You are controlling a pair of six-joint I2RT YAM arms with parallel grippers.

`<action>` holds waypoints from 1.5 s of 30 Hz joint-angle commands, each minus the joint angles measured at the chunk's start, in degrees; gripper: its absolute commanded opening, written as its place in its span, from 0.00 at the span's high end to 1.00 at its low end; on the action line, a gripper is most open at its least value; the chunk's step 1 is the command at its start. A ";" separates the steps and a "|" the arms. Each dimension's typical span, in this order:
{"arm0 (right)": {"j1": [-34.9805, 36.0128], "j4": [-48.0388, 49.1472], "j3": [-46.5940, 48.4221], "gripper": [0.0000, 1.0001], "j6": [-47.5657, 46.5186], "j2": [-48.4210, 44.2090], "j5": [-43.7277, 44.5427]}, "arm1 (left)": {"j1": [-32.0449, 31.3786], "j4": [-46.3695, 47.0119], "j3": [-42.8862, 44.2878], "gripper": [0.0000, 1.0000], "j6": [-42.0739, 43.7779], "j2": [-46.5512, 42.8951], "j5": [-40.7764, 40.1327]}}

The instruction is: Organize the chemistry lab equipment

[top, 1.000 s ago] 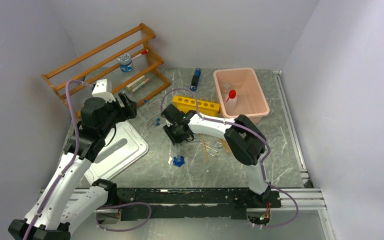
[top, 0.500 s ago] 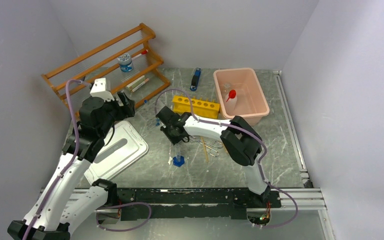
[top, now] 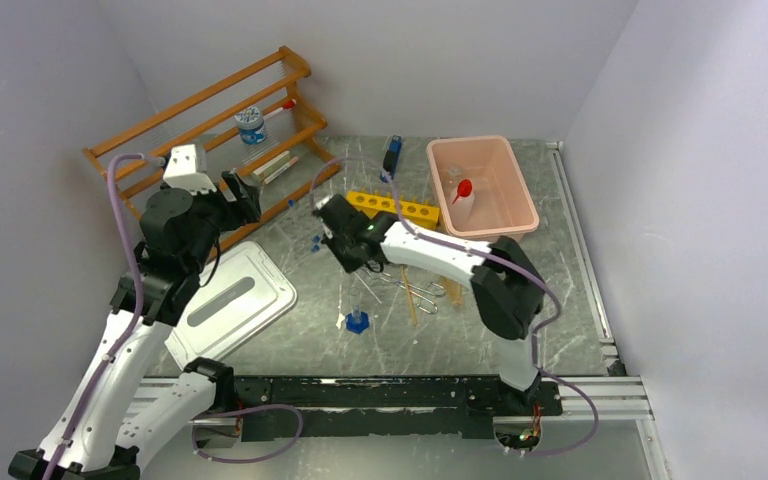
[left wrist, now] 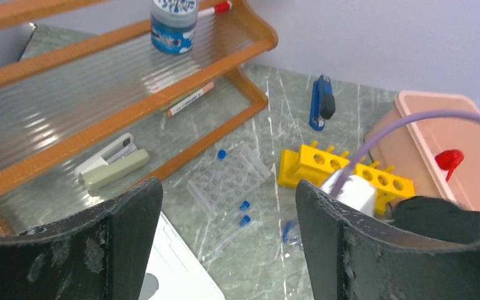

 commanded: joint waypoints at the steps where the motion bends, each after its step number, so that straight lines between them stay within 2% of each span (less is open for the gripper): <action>1: -0.89 1.08 5.52 0.96 -1.67 -9.78 2.34 | -0.55 -0.92 3.32 0.18 0.54 -0.29 -1.66; 6: -3.51 -0.02 9.96 0.95 -2.53 -16.03 5.40 | -0.59 -0.17 3.16 0.18 -1.13 0.40 1.35; 13: -15.78 0.23 12.44 0.93 -12.15 -21.06 8.87 | -1.31 -0.07 3.90 0.19 -2.69 2.12 3.53; 16: -22.50 1.34 10.58 0.92 -14.24 -22.07 12.23 | -1.68 -0.05 4.51 0.20 -2.70 2.85 3.87; 25: -34.86 7.53 -1.06 0.92 -20.20 -24.66 23.44 | -1.78 -0.41 4.45 0.20 -3.81 4.16 4.66; 31: -39.23 11.53 -5.10 0.92 -20.06 -20.63 20.02 | -2.03 -0.11 4.12 0.21 -3.76 4.71 4.86; 35: -45.57 13.36 -4.89 0.92 -16.71 -17.73 6.03 | -2.43 0.07 4.02 0.21 -3.69 4.82 5.12; 37: -46.78 14.54 -4.84 0.92 -16.39 -16.51 2.12 | -2.48 0.01 4.05 0.20 -3.90 4.89 4.95; 45: -47.02 17.24 -6.26 0.92 -17.75 -11.01 3.81 | -2.54 0.56 2.90 0.20 -3.41 5.34 4.34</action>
